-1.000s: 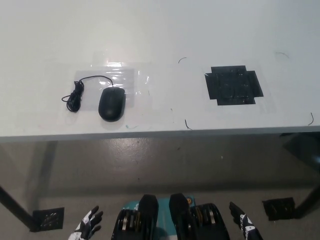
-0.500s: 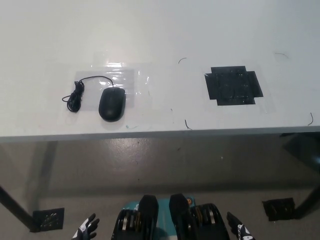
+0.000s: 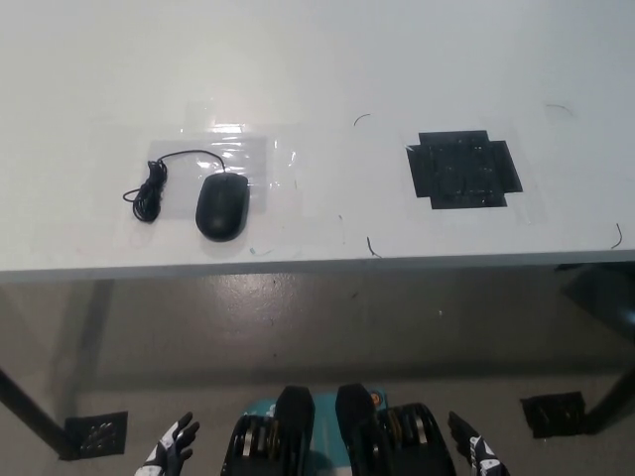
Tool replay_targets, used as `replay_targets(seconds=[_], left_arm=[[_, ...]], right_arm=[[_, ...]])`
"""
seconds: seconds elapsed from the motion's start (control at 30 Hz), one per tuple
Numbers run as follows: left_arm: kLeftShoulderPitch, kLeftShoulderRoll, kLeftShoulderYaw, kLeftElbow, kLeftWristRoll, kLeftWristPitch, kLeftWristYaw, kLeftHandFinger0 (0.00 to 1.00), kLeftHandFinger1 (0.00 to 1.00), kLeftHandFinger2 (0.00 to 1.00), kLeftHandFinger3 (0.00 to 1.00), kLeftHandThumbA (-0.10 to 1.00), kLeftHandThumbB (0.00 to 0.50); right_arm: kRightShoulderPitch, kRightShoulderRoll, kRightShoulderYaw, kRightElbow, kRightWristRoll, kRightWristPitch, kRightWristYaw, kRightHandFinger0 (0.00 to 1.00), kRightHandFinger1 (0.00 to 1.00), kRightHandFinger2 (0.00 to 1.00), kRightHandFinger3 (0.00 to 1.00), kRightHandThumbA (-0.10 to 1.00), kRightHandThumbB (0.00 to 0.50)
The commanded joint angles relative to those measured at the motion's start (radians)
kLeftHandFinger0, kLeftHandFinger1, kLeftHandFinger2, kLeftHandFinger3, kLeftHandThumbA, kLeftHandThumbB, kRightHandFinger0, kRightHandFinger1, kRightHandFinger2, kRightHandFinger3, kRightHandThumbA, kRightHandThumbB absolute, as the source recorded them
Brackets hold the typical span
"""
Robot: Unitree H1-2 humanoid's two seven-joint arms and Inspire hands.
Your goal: The robot uses left hand to click on the left button of the black mouse, which is placed on the left area of the table
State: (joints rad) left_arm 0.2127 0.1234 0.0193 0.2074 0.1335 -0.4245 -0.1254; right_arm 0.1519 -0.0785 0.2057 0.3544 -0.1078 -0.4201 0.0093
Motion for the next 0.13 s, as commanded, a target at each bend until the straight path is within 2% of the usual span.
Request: replay_targets(seconds=[0.0, 0.1], left_arm=[[-0.013, 0.018, -0.016, -0.016, -0.002, -0.045, 0.058, 1.0, 1.0, 1.0, 1.0, 1.0, 0.319], [-0.02, 0.022, -0.023, -0.011, -0.003, -0.045, 0.066, 1.0, 1.0, 1.0, 1.0, 1.0, 0.315]], right_arm=[[-0.022, -0.007, -0.006, -0.014, 0.02, -0.05, -0.006, 1.0, 1.0, 1.0, 1.0, 1.0, 0.183], [-0.028, -0.008, -0.007, -0.015, 0.018, -0.05, -0.006, 1.0, 1.0, 1.0, 1.0, 1.0, 0.185]])
